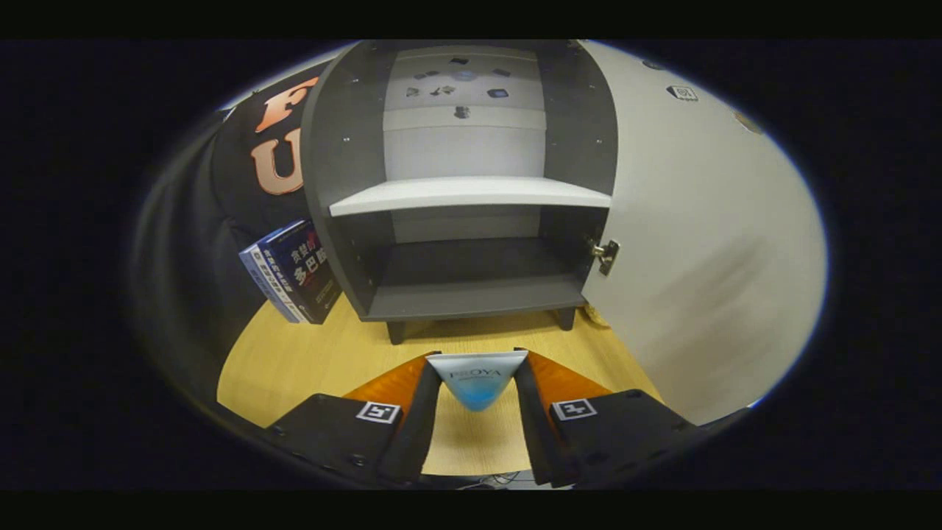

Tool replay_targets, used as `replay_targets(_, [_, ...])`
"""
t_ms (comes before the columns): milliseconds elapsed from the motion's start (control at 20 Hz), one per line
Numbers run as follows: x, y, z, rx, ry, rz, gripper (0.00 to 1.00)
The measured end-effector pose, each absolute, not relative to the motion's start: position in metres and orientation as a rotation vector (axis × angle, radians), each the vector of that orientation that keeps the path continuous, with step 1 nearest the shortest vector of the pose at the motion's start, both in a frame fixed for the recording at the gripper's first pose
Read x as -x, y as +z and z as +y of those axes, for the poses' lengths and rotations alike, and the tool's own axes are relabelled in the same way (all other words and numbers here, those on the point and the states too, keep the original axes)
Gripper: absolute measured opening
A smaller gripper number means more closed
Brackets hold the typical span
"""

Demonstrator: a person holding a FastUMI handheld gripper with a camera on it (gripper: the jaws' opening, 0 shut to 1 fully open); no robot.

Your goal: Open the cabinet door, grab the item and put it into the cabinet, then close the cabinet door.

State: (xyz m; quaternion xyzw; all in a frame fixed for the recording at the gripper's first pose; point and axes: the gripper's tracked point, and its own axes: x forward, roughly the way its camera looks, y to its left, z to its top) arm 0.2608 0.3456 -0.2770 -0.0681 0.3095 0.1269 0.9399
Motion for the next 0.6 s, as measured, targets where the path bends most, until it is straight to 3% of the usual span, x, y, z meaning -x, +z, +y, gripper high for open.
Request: replay_targets(600, [-0.357, -0.121, 0.387, 0.187, 0.275, 0.479, 0.61])
